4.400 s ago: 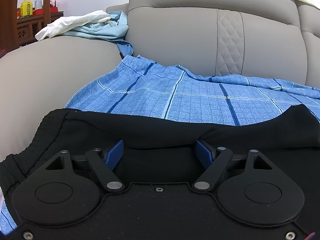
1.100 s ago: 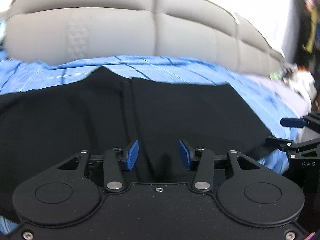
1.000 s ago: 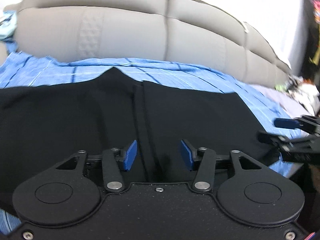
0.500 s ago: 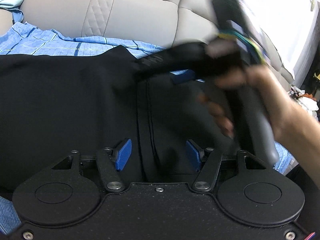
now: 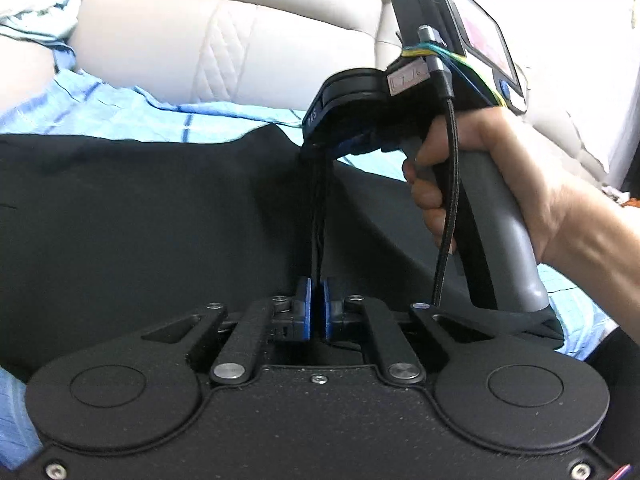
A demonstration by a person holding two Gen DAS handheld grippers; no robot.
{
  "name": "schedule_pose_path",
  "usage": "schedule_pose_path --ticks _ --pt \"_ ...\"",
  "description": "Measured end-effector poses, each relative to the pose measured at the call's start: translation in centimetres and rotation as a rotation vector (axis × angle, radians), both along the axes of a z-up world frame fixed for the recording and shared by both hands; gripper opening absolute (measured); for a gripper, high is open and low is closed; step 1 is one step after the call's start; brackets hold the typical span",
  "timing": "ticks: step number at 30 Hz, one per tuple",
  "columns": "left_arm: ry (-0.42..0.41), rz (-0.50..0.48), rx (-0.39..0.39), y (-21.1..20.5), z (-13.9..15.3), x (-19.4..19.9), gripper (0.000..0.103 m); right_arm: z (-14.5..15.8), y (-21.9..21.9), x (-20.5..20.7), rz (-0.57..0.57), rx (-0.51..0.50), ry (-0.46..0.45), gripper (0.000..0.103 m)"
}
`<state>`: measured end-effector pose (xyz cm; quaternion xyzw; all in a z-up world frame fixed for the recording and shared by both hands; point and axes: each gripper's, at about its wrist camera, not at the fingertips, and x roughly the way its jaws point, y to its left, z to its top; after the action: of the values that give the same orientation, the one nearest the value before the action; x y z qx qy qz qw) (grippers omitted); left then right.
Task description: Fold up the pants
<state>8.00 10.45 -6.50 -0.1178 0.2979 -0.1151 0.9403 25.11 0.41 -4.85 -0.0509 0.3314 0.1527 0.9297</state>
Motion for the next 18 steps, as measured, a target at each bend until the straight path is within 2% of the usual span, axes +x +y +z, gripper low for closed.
schedule_pose_path --ticks 3,5,7,9,10,13,18 --pt "0.048 0.039 0.049 0.3 -0.7 0.5 0.008 -0.2 1.4 0.4 0.028 0.008 0.021 0.010" --pt "0.053 0.040 0.054 0.4 -0.9 0.5 0.008 -1.3 2.2 0.9 0.051 0.003 0.047 0.010" --pt "0.047 0.028 0.067 0.3 -0.8 0.3 0.010 -1.6 2.6 0.5 0.074 -0.008 0.015 0.014" --pt "0.047 0.020 0.073 0.2 -0.8 0.3 0.013 -1.4 2.2 0.0 0.100 0.014 0.001 0.032" --pt "0.047 0.018 0.075 0.1 -0.8 0.3 0.014 -1.3 1.7 -0.3 0.113 0.037 0.008 0.049" --pt "0.038 0.015 0.084 0.1 -1.0 0.3 0.015 -0.5 -0.2 -1.4 0.125 0.102 -0.003 0.059" --pt "0.039 0.023 0.076 0.1 -1.1 0.7 0.020 0.7 -4.3 -5.0 0.102 0.171 -0.081 0.079"
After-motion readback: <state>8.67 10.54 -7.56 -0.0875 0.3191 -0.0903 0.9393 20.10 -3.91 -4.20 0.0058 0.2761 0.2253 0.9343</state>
